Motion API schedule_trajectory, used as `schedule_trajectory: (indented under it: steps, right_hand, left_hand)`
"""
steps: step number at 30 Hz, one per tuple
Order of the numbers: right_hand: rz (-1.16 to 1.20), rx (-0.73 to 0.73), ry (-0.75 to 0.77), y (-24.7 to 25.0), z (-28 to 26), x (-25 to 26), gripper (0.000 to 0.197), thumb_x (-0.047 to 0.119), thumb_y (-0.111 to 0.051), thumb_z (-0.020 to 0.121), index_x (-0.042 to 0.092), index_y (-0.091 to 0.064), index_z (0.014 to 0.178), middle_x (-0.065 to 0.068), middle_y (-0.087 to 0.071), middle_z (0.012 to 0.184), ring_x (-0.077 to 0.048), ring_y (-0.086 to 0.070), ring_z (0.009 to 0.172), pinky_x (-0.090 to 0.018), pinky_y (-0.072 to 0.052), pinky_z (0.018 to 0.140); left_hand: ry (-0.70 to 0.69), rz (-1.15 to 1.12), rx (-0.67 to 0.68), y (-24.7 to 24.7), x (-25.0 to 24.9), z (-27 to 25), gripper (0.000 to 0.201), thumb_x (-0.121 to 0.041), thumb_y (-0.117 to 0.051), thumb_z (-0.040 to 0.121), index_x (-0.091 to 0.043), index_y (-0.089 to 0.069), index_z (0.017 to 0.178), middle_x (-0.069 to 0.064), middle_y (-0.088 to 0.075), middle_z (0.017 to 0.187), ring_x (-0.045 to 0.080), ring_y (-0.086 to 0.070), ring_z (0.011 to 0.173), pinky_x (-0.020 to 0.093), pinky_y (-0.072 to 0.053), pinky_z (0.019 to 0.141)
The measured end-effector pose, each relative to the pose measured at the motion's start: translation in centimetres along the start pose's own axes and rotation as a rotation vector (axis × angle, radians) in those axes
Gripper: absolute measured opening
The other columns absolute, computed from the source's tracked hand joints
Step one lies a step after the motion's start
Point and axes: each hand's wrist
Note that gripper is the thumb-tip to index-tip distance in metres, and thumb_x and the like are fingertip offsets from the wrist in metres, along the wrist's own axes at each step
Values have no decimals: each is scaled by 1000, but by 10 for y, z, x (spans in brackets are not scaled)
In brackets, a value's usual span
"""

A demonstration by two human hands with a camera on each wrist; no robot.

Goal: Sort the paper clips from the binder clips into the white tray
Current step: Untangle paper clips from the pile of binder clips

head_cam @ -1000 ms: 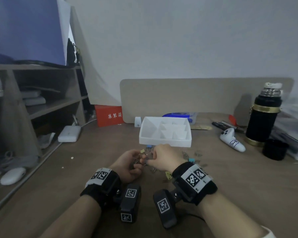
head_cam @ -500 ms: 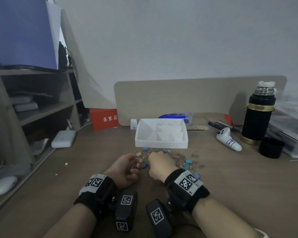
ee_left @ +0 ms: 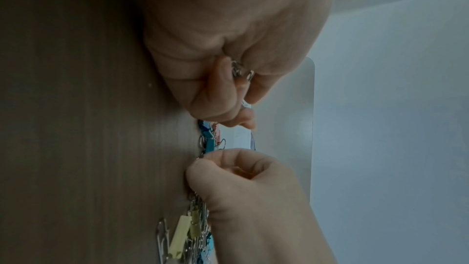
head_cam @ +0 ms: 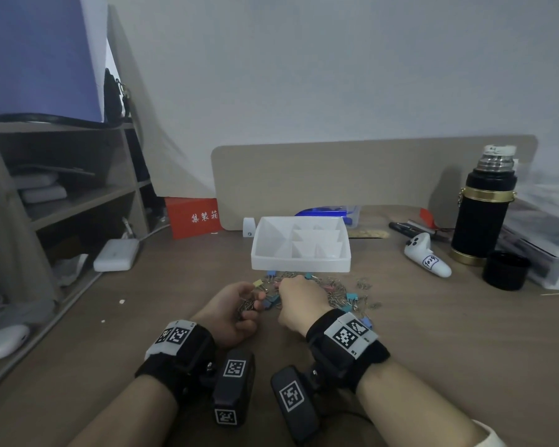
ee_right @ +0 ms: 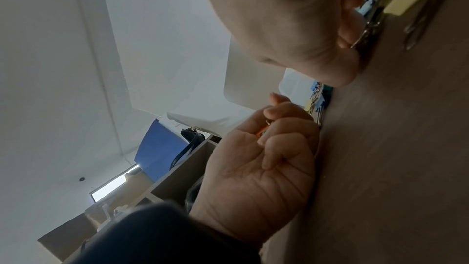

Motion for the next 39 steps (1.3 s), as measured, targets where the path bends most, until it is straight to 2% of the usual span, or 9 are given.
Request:
schedule_trajectory:
  steps: [11,14,21,24,26,28,31,35,39]
  right_hand:
    - [16,-38,3,0,2,0,31,3,-54,89,6,-57,120,-14,-58,121,-34,-57,114,-39,-49,86]
    - [89,-60,17,0,4,-1,20,5,-57,87,7,-63,106,-13,-63,109,-33,-61,104,-36,-49,79]
    - [505,-234,26,18,7,-6,14,14,-68,79,12,-73,92,-3,-70,94,-21,-65,89,-33,-55,81]
    - [716,-266,108,29,3,-2,15,13,-69,77,13,-75,91,2,-68,86,-12,-64,82,-19,-51,71]
    - [828,-239,154,32,0,3,14,9,-68,78,13,-74,89,4,-67,80,-14,-66,76,-12,-49,61]
    - [886,-189,186,31,-2,5,13,7,-66,80,17,-72,87,2,-67,83,-22,-70,70,-18,-54,58]
    - [830,-107,238,25,0,4,15,5,-61,85,14,-72,92,-8,-72,85,-20,-67,56,-28,-58,59]
    - [832,-69,253,18,4,0,17,10,-64,89,10,-73,104,-8,-72,82,-11,-63,59,-20,-55,59]
    - [788,-144,250,21,7,-5,25,14,-62,91,16,-69,115,-1,-71,104,-7,-64,83,-14,-51,76]
  left_hand:
    - [4,15,3,0,0,1,31,-23,-37,96,-11,-47,70,0,-40,56,7,-26,32,11,-15,27]
    - [5,19,14,1,0,2,29,-22,-37,95,-11,-48,70,0,-40,56,7,-26,31,12,-16,26]
    - [0,2,17,1,-1,1,31,-25,-36,95,-10,-47,70,1,-40,55,7,-26,32,11,-15,27]
    - [9,-15,23,-2,-1,0,35,-28,-34,95,-7,-49,72,2,-41,56,7,-27,33,10,-17,27]
    - [19,-21,46,-5,0,-3,37,-29,-34,95,-6,-50,72,3,-42,58,8,-28,33,10,-17,28]
    - [19,-14,74,-8,1,-5,39,-30,-34,95,-7,-51,69,4,-44,59,7,-28,33,10,-17,29]
    - [2,-33,99,-12,2,-7,38,-29,-33,95,-10,-51,68,5,-44,57,7,-30,33,9,-17,29]
    - [-12,-100,119,-13,-1,-9,36,-28,-35,95,-12,-54,68,3,-39,58,6,-29,32,10,-15,27]
    - [-6,-83,129,-14,-1,-11,33,-23,-41,93,-14,-51,62,-2,-40,53,3,-26,28,13,-10,26]
Point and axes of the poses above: each hand's wrist, its own z-axis towards the middle knuckle, its own y-axis out of the back of the hand, x = y × z
